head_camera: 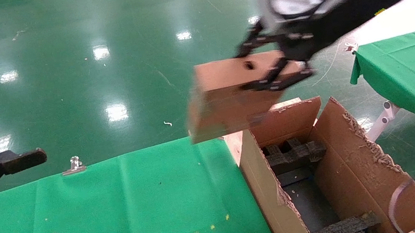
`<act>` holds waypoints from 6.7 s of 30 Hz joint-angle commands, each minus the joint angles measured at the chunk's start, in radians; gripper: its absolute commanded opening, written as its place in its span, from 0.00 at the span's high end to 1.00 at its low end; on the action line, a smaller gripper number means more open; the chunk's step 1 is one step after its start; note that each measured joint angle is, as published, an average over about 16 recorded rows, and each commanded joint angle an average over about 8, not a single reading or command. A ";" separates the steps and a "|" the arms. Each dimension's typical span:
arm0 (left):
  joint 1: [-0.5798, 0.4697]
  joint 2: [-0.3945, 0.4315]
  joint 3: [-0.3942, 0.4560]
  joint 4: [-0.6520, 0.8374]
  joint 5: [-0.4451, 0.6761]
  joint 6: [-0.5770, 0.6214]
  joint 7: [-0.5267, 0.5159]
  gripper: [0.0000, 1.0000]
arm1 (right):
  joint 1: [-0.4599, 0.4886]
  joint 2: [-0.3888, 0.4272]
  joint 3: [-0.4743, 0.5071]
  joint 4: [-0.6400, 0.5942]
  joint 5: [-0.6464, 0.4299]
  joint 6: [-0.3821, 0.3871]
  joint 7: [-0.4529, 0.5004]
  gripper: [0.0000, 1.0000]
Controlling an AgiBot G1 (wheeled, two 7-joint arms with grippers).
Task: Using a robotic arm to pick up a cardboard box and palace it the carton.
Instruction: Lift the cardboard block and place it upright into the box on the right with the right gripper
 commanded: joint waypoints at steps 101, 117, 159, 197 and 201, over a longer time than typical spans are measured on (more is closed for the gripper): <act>0.000 0.000 0.000 0.001 -0.001 0.000 0.000 0.00 | -0.003 0.403 -0.528 0.559 -0.481 0.380 1.693 1.00; 0.000 0.000 0.000 0.001 -0.001 -0.001 0.000 0.00 | -0.058 0.368 -0.553 0.555 -0.521 0.436 1.763 1.00; 0.000 0.000 0.001 0.001 -0.001 -0.001 0.001 0.00 | -0.199 0.303 -0.603 0.555 -0.532 0.555 1.795 1.00; 0.000 -0.001 0.001 0.001 -0.001 -0.001 0.001 0.00 | -0.376 0.248 -0.642 0.553 -0.874 0.779 2.209 1.00; 0.000 -0.001 0.001 0.001 -0.001 -0.001 0.001 0.00 | -0.399 0.228 -0.644 0.554 -0.885 0.775 2.258 1.00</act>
